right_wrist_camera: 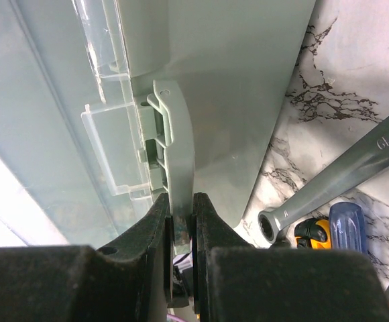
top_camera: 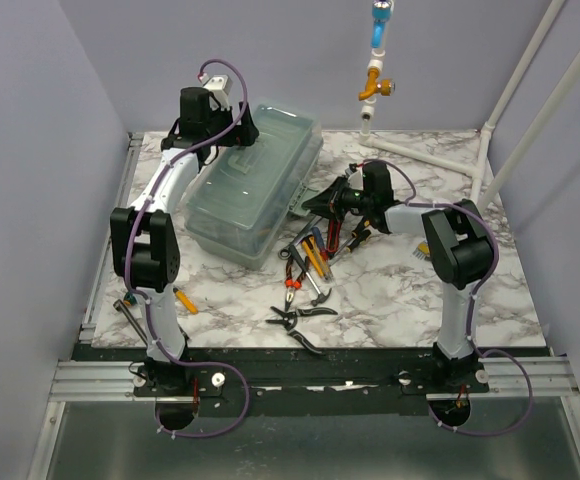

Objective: Pack the tool kit

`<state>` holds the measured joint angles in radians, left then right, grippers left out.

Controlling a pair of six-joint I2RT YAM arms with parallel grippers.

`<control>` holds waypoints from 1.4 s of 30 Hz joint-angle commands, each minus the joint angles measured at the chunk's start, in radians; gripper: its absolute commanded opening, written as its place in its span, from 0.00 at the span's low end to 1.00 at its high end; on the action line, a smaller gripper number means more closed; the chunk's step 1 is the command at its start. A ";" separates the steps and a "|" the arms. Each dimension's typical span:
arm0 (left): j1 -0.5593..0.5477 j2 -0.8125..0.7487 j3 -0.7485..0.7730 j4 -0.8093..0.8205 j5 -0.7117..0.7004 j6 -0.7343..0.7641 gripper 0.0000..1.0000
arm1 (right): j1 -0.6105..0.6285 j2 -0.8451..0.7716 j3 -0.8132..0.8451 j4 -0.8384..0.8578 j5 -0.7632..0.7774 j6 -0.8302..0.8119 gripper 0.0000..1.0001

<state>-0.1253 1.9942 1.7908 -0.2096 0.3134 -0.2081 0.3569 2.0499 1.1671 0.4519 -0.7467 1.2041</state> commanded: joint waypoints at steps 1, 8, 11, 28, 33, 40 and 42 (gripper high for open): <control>0.000 -0.021 -0.065 -0.090 -0.025 0.036 0.98 | 0.005 -0.062 -0.007 0.049 -0.009 0.026 0.01; -0.011 -0.028 -0.101 -0.068 -0.035 0.052 0.99 | 0.007 -0.078 0.037 0.030 -0.052 0.038 0.01; -0.014 -0.033 -0.123 -0.055 -0.034 0.057 0.99 | 0.006 -0.076 0.062 0.014 -0.065 0.041 0.01; -0.068 -0.121 -0.270 0.011 -0.116 0.087 0.98 | 0.011 -0.142 0.269 -0.316 0.118 -0.034 0.01; -0.089 -0.140 -0.302 0.018 -0.132 0.091 0.99 | 0.030 -0.117 0.393 -0.434 0.168 -0.072 0.01; -0.121 -0.143 -0.318 0.020 -0.155 0.102 0.98 | 0.055 -0.100 0.575 -0.693 0.313 -0.179 0.01; -0.134 -0.140 -0.321 0.019 -0.156 0.106 0.99 | 0.057 -0.096 0.590 -0.728 0.335 -0.200 0.01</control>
<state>-0.1955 1.8271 1.5299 0.0101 0.1070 -0.1444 0.4187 2.0064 1.6253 -0.3492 -0.4870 1.0264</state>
